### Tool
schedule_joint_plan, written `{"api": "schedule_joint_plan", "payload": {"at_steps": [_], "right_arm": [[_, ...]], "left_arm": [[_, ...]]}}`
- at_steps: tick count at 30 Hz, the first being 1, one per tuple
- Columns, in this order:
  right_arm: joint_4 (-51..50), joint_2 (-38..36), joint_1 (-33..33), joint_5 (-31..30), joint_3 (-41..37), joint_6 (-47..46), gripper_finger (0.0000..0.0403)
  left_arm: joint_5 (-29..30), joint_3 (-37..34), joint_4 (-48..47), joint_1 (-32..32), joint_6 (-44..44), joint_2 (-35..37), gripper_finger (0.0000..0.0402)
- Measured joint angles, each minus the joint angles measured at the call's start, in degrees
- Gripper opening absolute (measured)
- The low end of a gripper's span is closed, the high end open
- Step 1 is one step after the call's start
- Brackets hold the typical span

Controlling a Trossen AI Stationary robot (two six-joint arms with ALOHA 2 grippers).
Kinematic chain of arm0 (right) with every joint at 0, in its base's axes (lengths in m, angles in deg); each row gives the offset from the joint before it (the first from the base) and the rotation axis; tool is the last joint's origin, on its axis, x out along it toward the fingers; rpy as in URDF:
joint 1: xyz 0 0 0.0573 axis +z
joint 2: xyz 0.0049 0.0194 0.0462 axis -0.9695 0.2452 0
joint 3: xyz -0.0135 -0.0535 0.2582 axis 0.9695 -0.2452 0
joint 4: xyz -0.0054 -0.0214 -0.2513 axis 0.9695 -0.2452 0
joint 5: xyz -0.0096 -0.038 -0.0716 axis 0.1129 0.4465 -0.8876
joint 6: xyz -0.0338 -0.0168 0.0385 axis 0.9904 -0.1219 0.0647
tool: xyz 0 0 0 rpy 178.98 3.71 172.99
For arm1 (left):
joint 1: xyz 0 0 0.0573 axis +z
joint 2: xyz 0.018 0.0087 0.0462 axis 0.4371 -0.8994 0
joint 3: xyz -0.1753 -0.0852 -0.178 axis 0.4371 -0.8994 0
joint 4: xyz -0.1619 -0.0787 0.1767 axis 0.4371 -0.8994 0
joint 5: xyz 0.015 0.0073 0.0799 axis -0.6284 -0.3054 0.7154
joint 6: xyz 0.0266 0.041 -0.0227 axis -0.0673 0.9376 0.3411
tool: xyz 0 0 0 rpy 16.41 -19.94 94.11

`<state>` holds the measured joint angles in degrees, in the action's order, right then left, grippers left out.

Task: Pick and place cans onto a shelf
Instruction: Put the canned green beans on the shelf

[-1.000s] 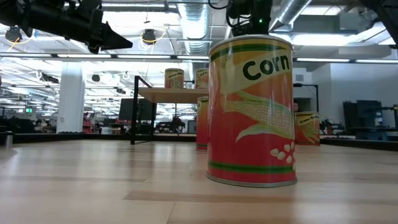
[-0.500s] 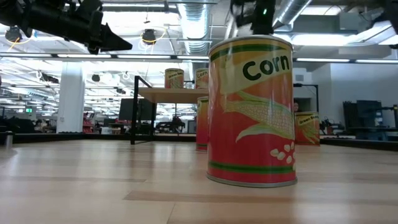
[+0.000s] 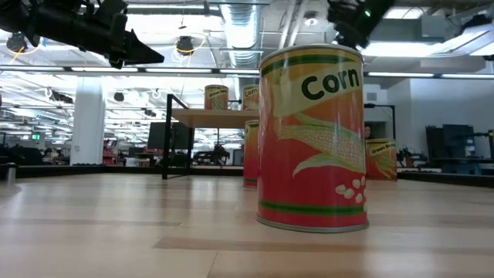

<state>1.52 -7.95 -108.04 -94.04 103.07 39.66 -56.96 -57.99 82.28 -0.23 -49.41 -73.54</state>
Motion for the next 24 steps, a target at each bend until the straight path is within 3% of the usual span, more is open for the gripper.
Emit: {"api": "schedule_joint_plan", "payload": {"at_steps": [7,12,18,24], "right_arm": [[10.4,-12.4,1.3,0.1,-19.0,-6.7,0.0005],[11.9,-20.7,2.8,-2.6,-24.2,-9.6,0.0005],[12.4,-28.7,1.4,-5.4,-33.4,-13.2,0.0009],[11.8,-29.2,-4.3,-5.6,-39.0,-16.6,0.0018]], "left_arm": [[0.0,0.0,0.0,0.0,0.2,0.0,0.0000],[-0.2,0.0,0.0,0.0,0.2,0.0,0.0000],[-5.5,0.0,0.5,0.0,0.9,0.0,0.0000],[-6.2,0.0,1.1,0.0,0.9,0.0,0.0000]]}}
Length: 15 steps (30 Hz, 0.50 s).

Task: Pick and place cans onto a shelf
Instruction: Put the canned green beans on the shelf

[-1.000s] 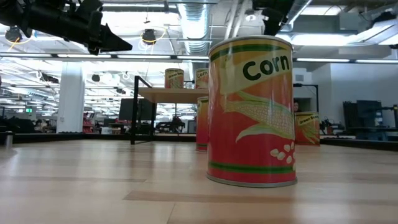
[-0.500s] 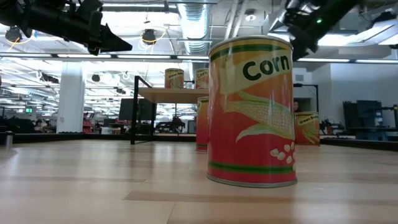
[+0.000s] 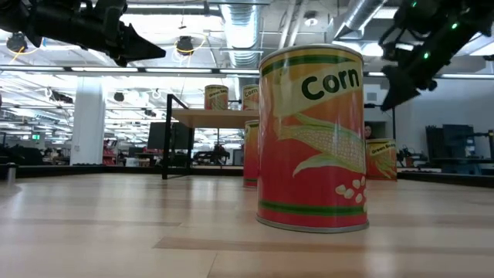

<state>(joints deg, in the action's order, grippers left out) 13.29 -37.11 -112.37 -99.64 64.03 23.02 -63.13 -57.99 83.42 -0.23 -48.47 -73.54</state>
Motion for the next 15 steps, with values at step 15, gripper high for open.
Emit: {"api": "schedule_joint_plan", "payload": {"at_steps": [15], "right_arm": [[5.4,18.5,-12.1,2.8,0.0,9.8,0.0175]], "left_arm": [[0.0,0.0,0.0,0.0,-0.1,0.0,0.0000]]}}
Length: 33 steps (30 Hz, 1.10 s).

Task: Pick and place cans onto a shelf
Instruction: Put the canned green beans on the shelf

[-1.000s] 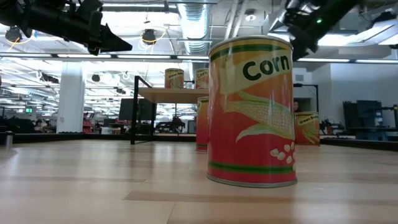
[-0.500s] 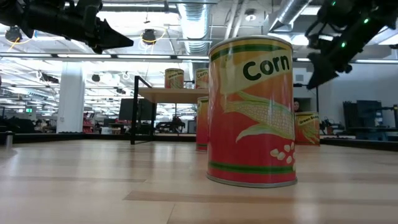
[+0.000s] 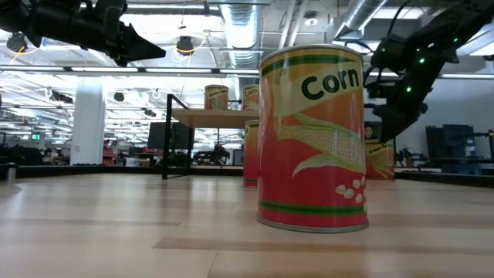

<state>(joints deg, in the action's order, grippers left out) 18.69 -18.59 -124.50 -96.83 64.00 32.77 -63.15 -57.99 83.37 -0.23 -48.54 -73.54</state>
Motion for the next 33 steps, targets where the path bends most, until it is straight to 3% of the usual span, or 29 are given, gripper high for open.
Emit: {"api": "schedule_joint_plan", "payload": {"at_steps": [8,17,24,31,33], "right_arm": [[1.5,1.9,-0.5,0.3,0.1,2.5,0.0178],[2.3,2.9,-1.8,2.1,0.2,3.1,0.0115],[2.2,4.5,-2.9,2.6,0.4,4.6,0.0088],[-7.4,1.9,-2.4,3.2,5.7,4.3,0.0013],[-12.3,0.9,-2.1,3.3,8.7,4.0,0.0009]], "left_arm": [[0.0,0.0,0.0,0.0,0.0,0.0,0.0000],[0.0,0.0,0.0,0.0,0.2,0.0,0.0000],[0.0,0.0,-0.1,0.0,0.2,0.0,0.0000],[0.0,0.0,-0.1,0.0,0.2,0.0,0.0000],[0.0,0.0,-0.2,0.0,0.2,0.0,0.0000]]}}
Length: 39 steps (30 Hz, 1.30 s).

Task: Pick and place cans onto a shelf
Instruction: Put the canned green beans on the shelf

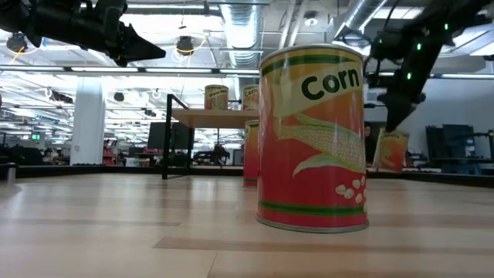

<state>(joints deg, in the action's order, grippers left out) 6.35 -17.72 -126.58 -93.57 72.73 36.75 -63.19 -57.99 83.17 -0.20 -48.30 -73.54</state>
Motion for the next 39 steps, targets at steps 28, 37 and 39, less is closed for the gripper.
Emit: {"api": "schedule_joint_plan", "payload": {"at_steps": [28,37,39], "right_arm": [[-25.1,14.1,45.9,-2.1,53.1,-17.9,0.0004],[-17.6,38.3,41.9,2.5,72.8,3.8,0.0004],[-18.7,43.2,40.2,5.6,77.8,7.7,0.0005]], "left_arm": [[0.0,0.0,-0.2,0.0,0.2,0.0,0.0000],[0.0,0.0,-0.2,0.0,0.9,0.0,0.0000],[0.0,0.0,-0.3,0.0,1.3,0.0,0.0000]]}}
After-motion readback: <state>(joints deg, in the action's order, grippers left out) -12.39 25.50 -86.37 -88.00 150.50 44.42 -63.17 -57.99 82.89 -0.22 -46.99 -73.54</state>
